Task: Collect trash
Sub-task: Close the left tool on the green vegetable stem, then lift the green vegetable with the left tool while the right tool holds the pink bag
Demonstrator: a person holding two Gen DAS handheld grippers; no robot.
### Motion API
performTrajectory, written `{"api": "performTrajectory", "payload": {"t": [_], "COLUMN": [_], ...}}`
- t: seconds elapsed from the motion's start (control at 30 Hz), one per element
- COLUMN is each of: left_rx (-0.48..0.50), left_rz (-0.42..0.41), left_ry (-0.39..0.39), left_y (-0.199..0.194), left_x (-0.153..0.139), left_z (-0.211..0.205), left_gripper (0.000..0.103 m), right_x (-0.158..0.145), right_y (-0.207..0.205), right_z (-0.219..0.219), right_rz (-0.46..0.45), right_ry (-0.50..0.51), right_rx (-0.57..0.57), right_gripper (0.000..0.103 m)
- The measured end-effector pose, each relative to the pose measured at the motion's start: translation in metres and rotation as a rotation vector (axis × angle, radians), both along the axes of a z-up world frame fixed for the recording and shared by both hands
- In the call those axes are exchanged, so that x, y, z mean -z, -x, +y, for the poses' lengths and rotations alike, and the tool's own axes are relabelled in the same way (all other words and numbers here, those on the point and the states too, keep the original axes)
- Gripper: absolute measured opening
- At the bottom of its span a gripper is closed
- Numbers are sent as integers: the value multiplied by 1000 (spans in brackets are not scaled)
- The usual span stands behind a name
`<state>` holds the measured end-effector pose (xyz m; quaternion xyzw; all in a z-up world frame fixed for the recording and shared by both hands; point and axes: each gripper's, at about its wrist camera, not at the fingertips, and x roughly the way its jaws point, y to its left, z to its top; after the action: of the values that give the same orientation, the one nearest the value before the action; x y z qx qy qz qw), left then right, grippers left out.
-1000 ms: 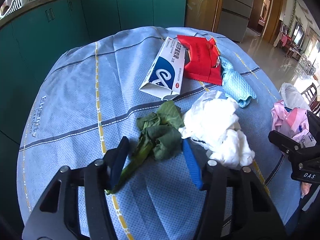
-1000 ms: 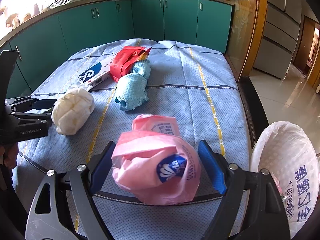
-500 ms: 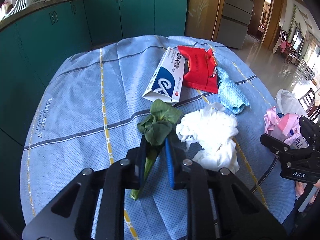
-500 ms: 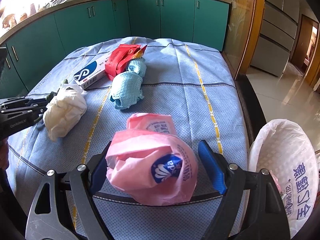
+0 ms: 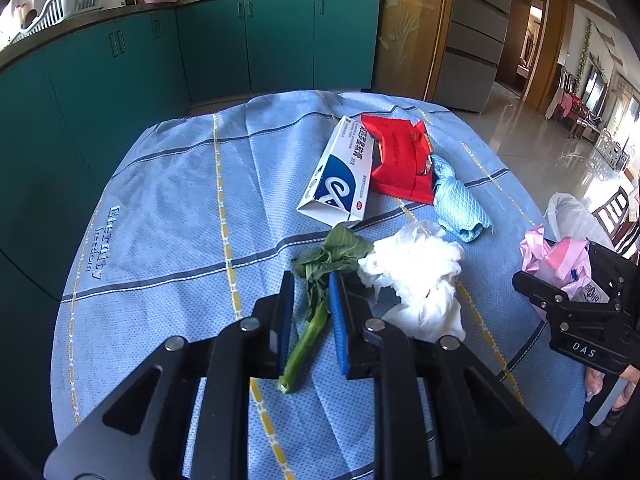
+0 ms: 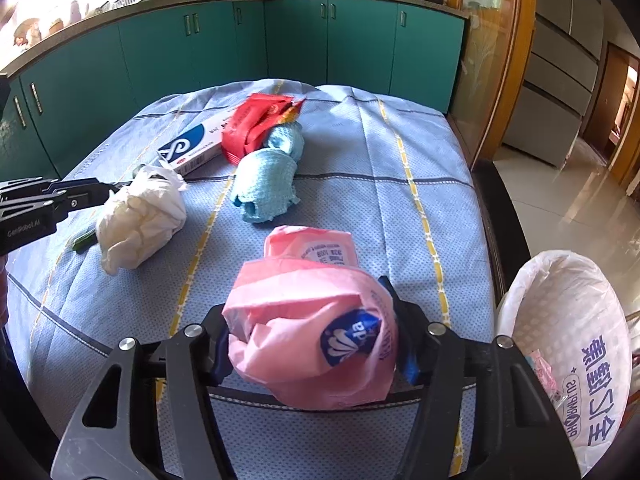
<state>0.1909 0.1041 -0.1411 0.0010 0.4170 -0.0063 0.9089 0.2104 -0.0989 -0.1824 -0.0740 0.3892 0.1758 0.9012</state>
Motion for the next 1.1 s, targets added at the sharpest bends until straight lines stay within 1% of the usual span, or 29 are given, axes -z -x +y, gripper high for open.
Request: {"api": "performTrajectory", "payload": {"t": [0.1,0.2,0.3,0.37,0.6,0.77,0.83,0.9,0.97,1.0,1.1], "left_rx": [-13,-21,-27,-28,-61,-63,-50,-10,4,6,37], "left_rz": [-53,-132,-184,-202,-224,-233,-217,-155,-50,-5,64], "left_ry": [8,21,44,53,87,102,98,85,34,14,2], "left_y": [6,14,21,23,26,28,26,20,8,1,-11], "left_x": [-9,-24,-34,-38,-45,-47,-45,-35,-14,-3,15], "left_z": [3,5,9,11,25,28,25,18,9,5,-5], "left_gripper": [16,16,16,16,16,16,16,20,33,34,35], "right_x": [-4,-6,-4,-3,-4,-6,-6,-5,-5,-5,-4], "right_y": [2,2,1,1,2,2,2,2,2,2,1], "right_z": [-2,-5,-6,-6,-6,-9,-9,-9,-9,-9,-9], "right_rz": [-14,-16,-6,-5,-7,-10,-9,-9,-6,-4,2], "right_ry": [-15,-25,-22,-21,-23,-31,-32,-31,-30,-30,-33], "right_rx": [-1,5,10,9,11,14,13,13,12,12,12], "right_gripper": [61,61,61,61,61,61,61,61,61,61,61]}}
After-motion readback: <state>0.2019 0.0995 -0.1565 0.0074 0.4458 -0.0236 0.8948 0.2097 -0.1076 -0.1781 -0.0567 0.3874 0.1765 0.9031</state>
